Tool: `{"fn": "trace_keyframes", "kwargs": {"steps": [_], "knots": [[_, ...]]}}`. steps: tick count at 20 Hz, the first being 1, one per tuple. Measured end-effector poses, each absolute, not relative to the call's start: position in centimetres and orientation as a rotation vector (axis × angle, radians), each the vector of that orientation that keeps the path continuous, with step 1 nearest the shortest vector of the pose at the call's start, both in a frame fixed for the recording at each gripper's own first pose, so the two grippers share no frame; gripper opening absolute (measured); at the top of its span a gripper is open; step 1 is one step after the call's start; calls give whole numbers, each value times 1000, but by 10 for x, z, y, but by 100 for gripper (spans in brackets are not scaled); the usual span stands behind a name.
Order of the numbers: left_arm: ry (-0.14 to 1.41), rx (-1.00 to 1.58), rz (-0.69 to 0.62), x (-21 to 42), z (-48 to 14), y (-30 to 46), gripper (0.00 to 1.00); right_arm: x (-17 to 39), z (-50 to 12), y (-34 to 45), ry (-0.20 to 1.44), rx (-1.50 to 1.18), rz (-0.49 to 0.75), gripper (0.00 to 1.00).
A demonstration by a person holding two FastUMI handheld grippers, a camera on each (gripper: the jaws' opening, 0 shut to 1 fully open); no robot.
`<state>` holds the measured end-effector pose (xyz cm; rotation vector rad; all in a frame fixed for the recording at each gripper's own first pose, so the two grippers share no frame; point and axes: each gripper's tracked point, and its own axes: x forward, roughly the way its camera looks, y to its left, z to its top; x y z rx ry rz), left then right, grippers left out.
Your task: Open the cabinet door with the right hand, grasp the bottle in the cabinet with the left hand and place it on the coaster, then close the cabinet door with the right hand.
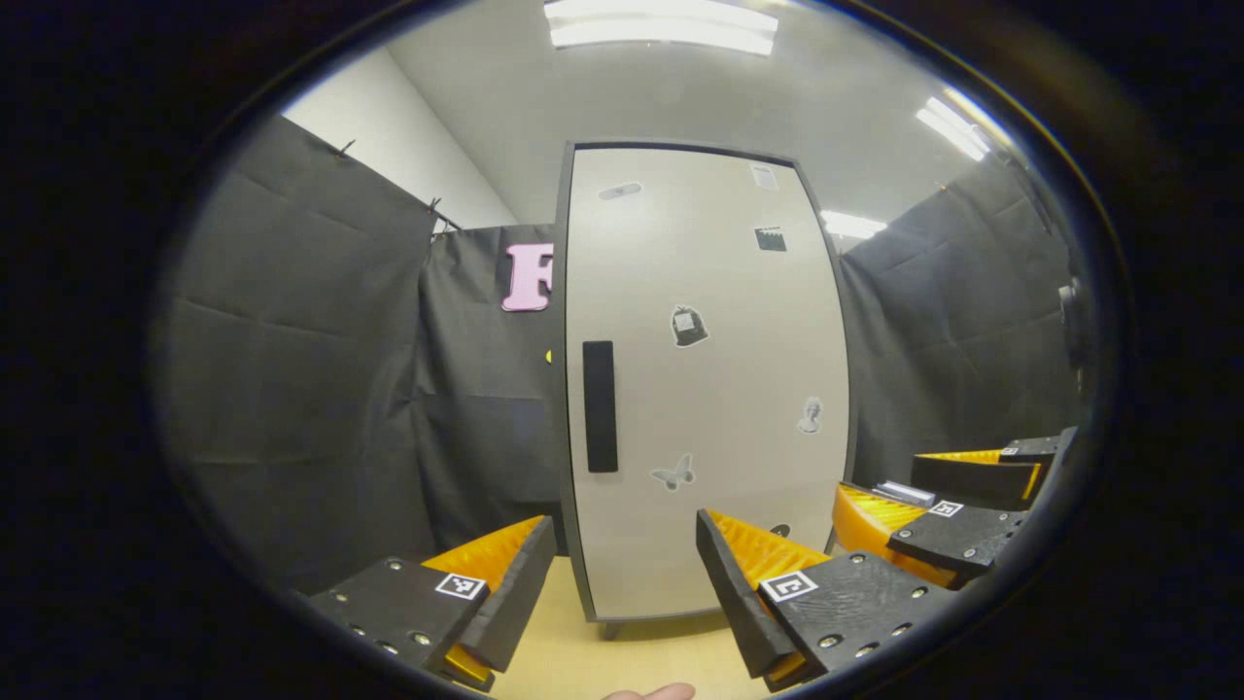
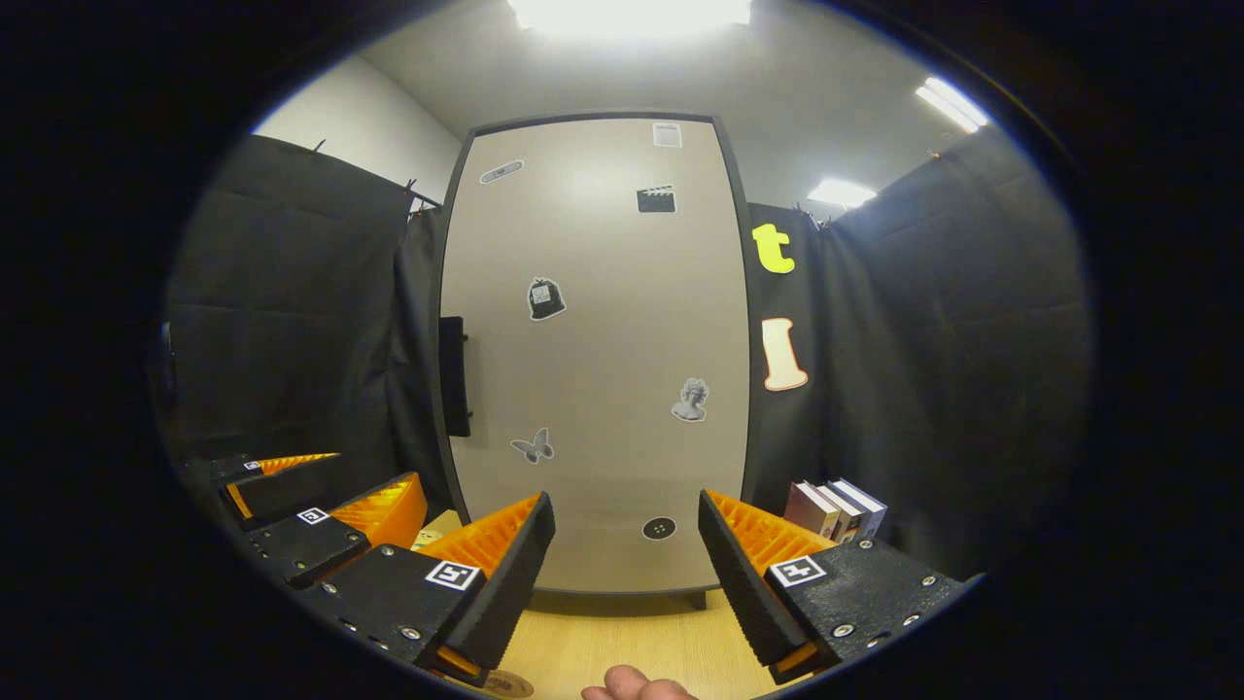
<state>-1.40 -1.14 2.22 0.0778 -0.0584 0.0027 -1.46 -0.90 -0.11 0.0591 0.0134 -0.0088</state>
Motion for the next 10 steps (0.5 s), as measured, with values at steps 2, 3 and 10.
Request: {"fn": "trace_keyframes", "kwargs": {"steps": [2, 3, 10], "knots": [[-53, 73, 0, -13, 20, -11, 86, -13, -2, -9, 25, 59, -9, 92], [-56, 72, -1, -12, 21, -11, 87, -12, -2, -10, 24, 59, -10, 93], [-42, 33, -21, -10, 17, -8, 86, 3, 16, -10, -10, 55, -17, 93]]}}
